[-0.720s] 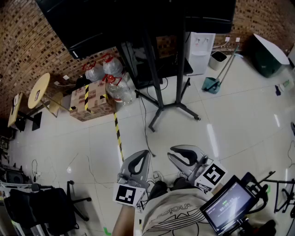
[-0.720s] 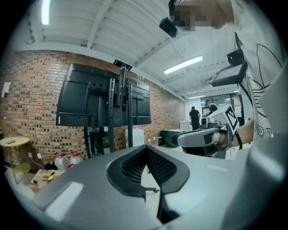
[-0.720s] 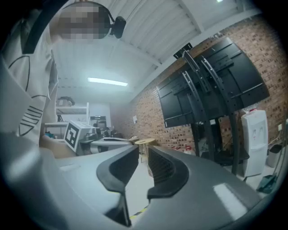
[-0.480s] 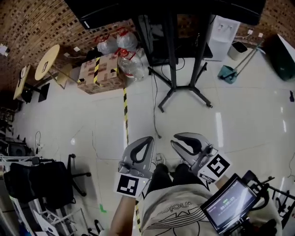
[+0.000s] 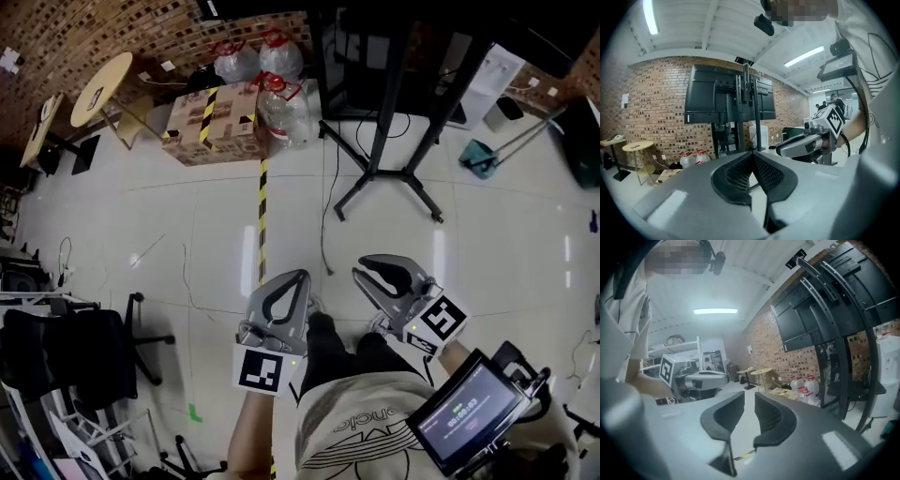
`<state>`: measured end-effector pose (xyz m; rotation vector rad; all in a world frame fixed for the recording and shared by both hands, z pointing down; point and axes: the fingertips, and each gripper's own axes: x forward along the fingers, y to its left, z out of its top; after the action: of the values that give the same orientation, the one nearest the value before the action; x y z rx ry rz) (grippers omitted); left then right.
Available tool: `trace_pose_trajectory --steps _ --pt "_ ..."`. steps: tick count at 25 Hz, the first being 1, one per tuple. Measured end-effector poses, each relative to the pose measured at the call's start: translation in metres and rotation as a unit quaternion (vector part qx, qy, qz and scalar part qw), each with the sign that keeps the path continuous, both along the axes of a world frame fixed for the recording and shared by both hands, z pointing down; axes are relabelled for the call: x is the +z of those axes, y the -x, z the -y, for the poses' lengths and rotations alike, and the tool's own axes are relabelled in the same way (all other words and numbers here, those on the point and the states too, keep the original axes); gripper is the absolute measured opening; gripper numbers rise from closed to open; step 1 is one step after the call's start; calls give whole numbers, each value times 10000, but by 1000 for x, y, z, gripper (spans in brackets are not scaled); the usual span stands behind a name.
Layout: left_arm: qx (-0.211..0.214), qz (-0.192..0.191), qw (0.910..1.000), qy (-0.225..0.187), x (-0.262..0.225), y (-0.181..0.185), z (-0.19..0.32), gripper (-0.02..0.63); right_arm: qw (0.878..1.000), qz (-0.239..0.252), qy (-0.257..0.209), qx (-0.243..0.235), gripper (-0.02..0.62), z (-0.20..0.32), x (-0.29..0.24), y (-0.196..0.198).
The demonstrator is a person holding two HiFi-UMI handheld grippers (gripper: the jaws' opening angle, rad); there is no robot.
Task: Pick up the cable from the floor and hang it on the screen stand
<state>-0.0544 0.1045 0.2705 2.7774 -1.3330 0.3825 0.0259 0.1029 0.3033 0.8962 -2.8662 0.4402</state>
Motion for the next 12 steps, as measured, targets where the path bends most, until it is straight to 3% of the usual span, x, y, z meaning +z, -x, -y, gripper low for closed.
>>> trace_pose_trajectory --steps 3,8,12 --pt "40 36 10000 21 24 32 15 20 9986 -230 477 63 87 15 32 25" --pt "29 -425 9979 486 84 78 56 20 9911 -553 1208 118 98 54 103 71" --pt "308 -182 9973 646 151 83 86 20 9841 -871 1545 -55 122 78 173 89"
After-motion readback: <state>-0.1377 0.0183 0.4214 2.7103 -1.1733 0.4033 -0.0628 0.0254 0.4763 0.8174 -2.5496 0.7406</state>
